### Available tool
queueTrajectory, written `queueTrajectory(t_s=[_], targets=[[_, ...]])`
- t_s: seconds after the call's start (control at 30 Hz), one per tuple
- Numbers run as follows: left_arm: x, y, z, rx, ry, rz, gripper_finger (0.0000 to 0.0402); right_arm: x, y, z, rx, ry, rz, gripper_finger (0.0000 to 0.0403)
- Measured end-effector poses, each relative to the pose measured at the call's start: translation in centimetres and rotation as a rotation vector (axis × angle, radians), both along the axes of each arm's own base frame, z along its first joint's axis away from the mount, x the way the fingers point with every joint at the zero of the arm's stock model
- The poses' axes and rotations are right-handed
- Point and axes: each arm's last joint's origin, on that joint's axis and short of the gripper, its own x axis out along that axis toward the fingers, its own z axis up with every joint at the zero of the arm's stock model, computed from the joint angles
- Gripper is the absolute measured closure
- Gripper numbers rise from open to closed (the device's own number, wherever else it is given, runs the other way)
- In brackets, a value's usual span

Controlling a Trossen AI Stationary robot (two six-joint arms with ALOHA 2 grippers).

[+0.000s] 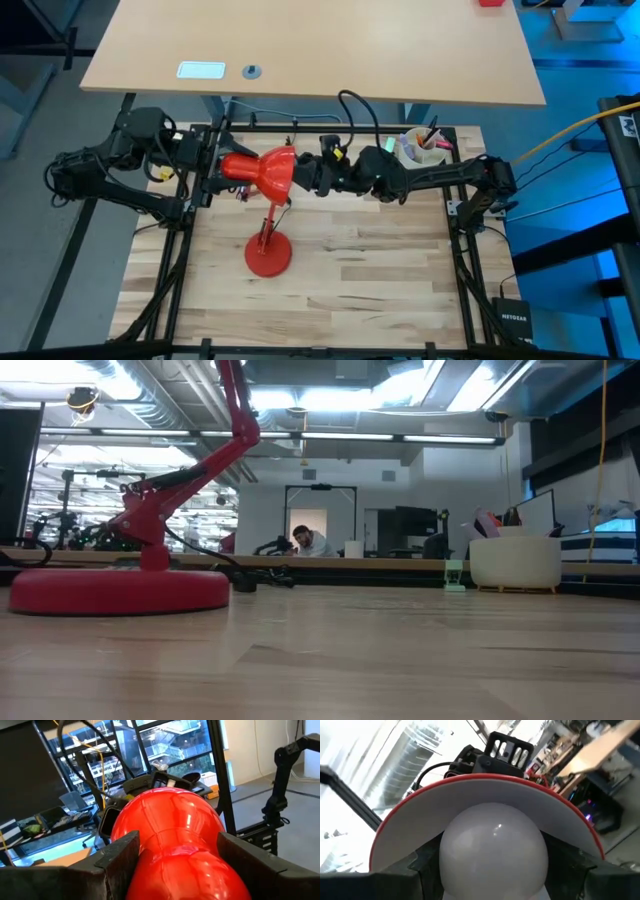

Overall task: Screw lightbulb
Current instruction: Insert the white lightbulb into the red desk lamp

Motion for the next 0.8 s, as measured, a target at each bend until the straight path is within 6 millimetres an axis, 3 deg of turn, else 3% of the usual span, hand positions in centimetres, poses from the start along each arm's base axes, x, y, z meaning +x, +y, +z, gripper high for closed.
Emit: queueTrajectory(t_s=[0.33, 0.57, 0.8], targets=[[0.0, 0.0, 0.0, 0.042, -0.002, 0.0, 0.0149, 0.1, -1.1, -0.1, 0.351, 0.003, 0.106, 0.0142], [0.0, 0.0, -0.1, 0.048, 0.0, 0.0, 0.0149, 0.0, -1.3, 0.2, 0.431, -0.027, 0.207, 0.0116], [0.2, 0.1, -0.1, 0.044, 0.002, 0.013, 0.0149, 0.0, -1.4, 0.3, 0.433, -0.051, 0.201, 0.0099]])
